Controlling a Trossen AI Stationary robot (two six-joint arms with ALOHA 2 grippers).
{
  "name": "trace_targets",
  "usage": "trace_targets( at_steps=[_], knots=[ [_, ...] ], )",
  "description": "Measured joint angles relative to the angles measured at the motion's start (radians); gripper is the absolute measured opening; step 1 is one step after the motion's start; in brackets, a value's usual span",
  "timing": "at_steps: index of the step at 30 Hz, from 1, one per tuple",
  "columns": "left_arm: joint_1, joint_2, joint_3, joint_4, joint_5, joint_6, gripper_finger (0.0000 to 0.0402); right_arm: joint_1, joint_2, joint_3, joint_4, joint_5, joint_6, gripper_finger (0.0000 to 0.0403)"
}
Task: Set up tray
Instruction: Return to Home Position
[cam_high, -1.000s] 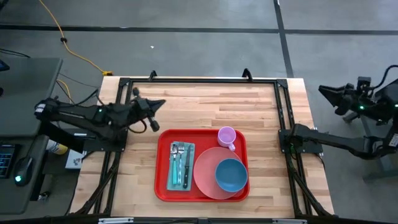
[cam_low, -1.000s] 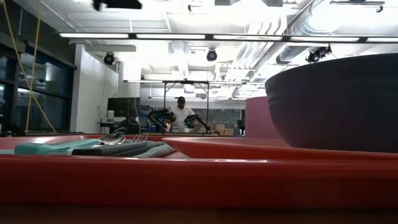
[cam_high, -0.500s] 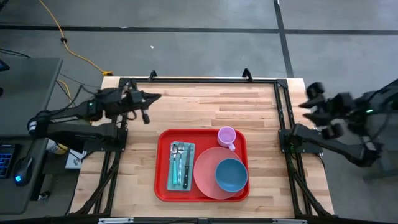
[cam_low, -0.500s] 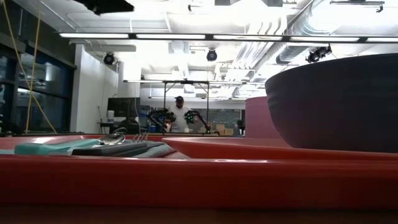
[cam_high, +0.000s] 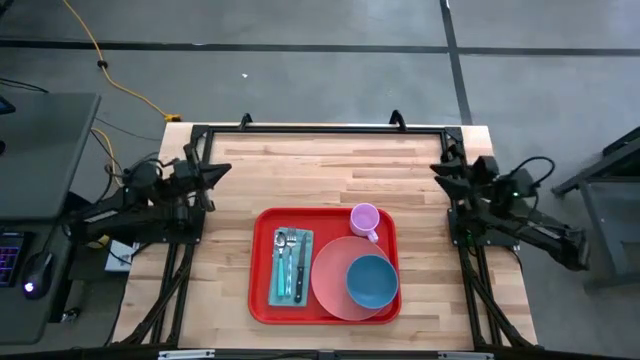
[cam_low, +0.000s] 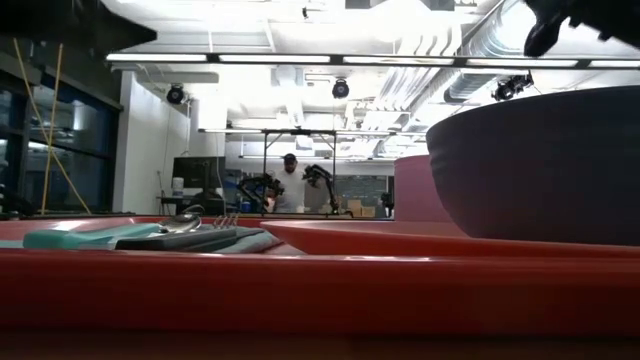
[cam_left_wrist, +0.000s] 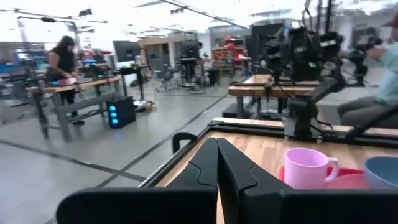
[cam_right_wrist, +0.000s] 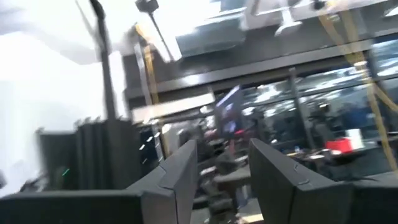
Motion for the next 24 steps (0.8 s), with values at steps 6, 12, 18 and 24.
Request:
trace_targets(
  at_steps=[6, 12, 18, 24],
  knots=[
    [0.0, 0.024, -0.045, -0.009, -0.01, -0.034, 0.0031, 0.137, 0.066, -0.076, 0.022, 0.175, -0.045, 0.0124],
    [0.0, 0.033, -0.056, -0.022, -0.074, -0.024, 0.0033, 0.307, 0.137, -0.083, 0.043, 0.29, -0.171, 0.0124],
    [0.0, 0.032, -0.055, -0.165, -0.104, 0.009, 0.0038, 0.368, 0.139, -0.083, -0.017, 0.286, -0.235, 0.0124],
    [0.0, 0.031, -0.055, -0.25, -0.115, -0.007, 0.0021, 0.372, 0.138, -0.18, -0.008, 0.255, -0.208, 0.0124]
  ],
)
